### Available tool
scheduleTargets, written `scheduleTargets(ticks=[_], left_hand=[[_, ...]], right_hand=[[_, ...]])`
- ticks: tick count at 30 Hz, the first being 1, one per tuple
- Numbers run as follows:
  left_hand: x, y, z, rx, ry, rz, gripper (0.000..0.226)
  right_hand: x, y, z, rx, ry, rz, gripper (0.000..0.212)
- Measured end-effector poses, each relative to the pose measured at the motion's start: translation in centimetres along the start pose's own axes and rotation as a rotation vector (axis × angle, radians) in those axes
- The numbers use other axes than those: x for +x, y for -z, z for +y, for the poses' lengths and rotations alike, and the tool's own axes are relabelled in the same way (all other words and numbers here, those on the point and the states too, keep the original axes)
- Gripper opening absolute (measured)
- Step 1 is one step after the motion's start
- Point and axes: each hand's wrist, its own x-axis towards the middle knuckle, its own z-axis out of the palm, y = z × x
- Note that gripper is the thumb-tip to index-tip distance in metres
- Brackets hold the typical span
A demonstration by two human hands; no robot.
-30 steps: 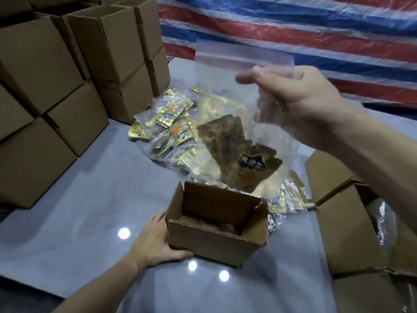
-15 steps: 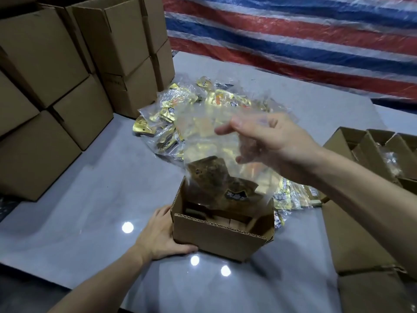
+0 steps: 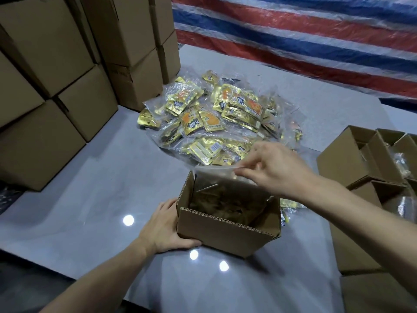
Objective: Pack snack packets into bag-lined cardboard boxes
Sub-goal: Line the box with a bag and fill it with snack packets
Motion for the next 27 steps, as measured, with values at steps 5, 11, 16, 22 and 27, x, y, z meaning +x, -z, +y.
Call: scheduleTargets(ticks=[5, 11, 16, 22, 27], left_hand=[[0.0, 0.0, 0.0, -0.002, 0.004, -0.014, 0.072], [0.1, 0.2, 0.2, -0.007, 0.004, -0.02, 0.083], [0.1, 0.3, 0.3, 0.007, -0.012, -0.039, 0.084], [0.2, 0.2, 0.1, -0.026, -0.005, -0.037, 0.076], [0.2, 0.0, -0.1, -0.006, -0.01, -0.016, 0.066]], right_hand=[[-0.1, -0.3, -0.2, -0.135, 0.026, 0.086, 0.007], [-1.6, -2.4, -1.3, -0.205, 0.141, -0.025, 0.009], [-1.9, -3.5, -1.8, -0.164, 0.06, -0.194, 0.016], [-2.2, -4.8, -2.1, -0.165, -0.043, -0.311, 0.014], [-1.4, -6.0, -2.1, 0.054, -0.158, -0.389, 0.015]])
